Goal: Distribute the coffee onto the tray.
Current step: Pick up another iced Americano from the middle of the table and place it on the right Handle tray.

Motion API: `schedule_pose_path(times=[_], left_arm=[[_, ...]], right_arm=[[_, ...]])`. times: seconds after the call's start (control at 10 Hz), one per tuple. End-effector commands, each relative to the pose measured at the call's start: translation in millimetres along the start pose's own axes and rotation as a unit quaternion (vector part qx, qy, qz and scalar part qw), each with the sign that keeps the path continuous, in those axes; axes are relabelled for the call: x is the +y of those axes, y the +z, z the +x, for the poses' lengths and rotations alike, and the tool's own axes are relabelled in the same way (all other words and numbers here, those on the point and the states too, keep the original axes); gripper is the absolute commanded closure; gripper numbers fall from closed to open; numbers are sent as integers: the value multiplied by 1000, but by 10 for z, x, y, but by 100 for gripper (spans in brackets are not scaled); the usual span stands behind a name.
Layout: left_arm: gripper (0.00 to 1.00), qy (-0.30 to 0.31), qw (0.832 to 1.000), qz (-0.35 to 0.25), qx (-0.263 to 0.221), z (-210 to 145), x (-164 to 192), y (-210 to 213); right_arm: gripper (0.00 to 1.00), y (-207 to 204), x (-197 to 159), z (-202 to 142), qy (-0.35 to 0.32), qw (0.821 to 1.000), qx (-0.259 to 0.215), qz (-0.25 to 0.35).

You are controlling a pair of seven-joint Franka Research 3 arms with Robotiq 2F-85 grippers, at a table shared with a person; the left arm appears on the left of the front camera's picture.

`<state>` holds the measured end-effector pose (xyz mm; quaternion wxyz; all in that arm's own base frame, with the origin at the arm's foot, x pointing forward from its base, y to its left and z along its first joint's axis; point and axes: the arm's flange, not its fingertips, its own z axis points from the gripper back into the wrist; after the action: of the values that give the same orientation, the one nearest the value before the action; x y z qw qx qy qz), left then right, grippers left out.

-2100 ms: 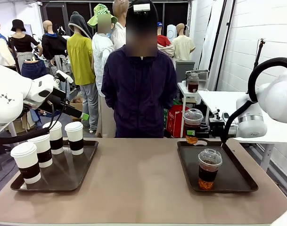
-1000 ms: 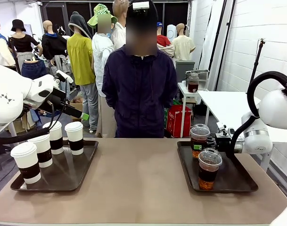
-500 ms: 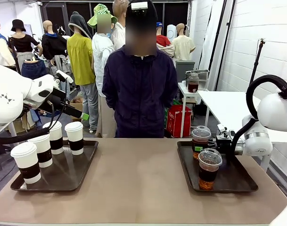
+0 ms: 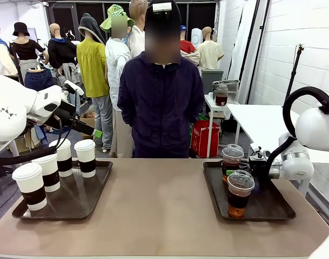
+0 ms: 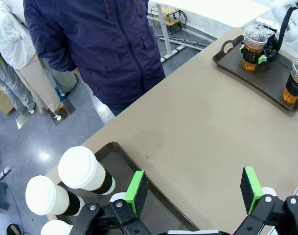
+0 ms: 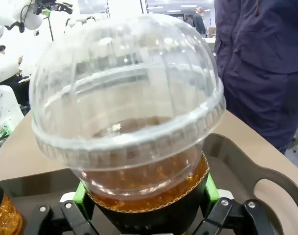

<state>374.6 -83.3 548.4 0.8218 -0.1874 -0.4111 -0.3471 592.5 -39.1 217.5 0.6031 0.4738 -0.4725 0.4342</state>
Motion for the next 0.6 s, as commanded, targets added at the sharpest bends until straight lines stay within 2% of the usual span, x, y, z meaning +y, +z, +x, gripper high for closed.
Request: schedule_pose_path(times=[0.0,0.5], left_arm=[[0,3,1000,-4,-1,-11,16,3],[0,3,1000,-4,-1,-11,16,3]], right_arm=[[0,53,4,64,-19,999,24,9],[0,330,186,99,-35,998,53,-2]])
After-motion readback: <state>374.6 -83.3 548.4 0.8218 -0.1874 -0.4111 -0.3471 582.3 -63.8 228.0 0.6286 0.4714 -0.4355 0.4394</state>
